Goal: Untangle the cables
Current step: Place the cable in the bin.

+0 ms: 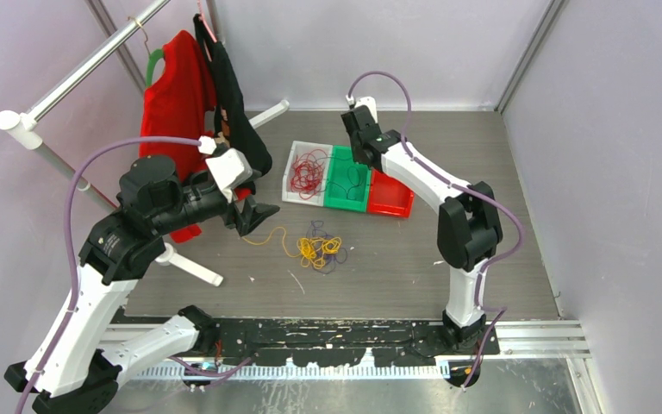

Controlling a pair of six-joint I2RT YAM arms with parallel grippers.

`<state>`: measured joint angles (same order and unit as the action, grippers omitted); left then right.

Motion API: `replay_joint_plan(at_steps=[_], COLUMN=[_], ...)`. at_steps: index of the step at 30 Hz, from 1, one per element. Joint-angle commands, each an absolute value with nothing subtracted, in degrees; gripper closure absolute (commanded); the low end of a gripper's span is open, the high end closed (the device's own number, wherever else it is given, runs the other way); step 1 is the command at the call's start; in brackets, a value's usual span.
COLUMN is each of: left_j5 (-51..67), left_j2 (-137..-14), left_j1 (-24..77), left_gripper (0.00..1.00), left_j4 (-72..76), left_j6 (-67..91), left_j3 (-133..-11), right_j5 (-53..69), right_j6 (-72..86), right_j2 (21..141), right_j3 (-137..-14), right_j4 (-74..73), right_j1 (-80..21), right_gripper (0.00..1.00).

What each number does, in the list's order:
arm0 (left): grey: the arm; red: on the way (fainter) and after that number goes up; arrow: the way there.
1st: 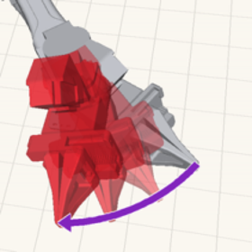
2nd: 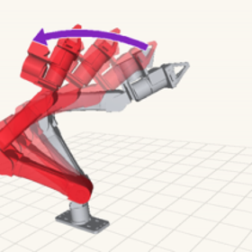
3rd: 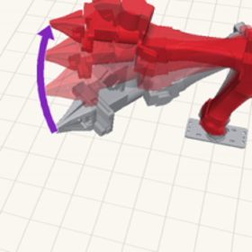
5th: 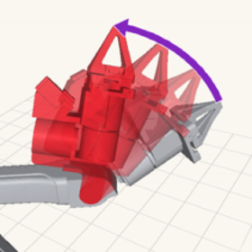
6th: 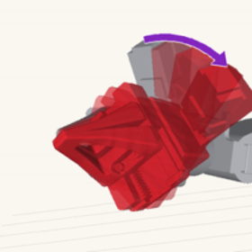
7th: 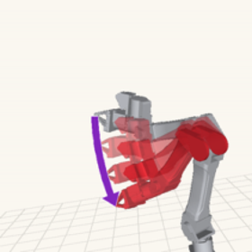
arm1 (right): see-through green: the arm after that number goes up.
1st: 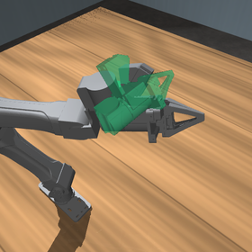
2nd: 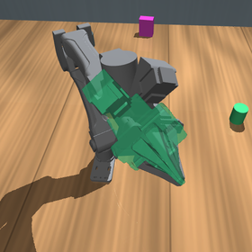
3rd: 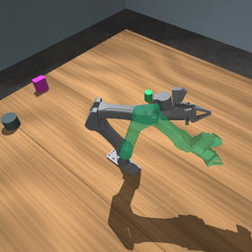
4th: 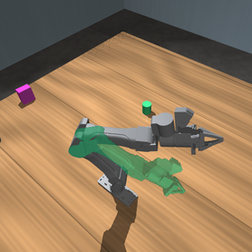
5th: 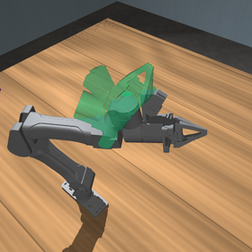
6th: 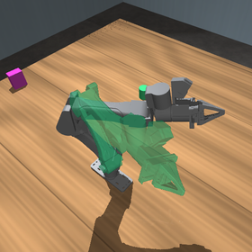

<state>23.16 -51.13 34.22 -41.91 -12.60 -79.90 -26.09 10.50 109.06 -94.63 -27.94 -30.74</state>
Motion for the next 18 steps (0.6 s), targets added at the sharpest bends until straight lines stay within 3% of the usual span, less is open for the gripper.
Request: replay_joint_plan(at_steps=[1,18], left_j5=[23.69,23.73], left_j2=[-50.35,-50.62], left_j1=[34.0,34.01], left_gripper=[0.26,0.26], left_j4=[-40.7,-40.69], left_j6=[-13.76,-14.39], left_j3=[-80.85,-81.55], right_j5=[-25.34,-15.26], right_j6=[12.89,25.68], right_j2=[109.97,120.56], right_j3=[-96.85,-100.36], right_j4=[-27.2,-26.83], right_j1=[-30.56,-29.75], right_gripper=[0.99,0.98])
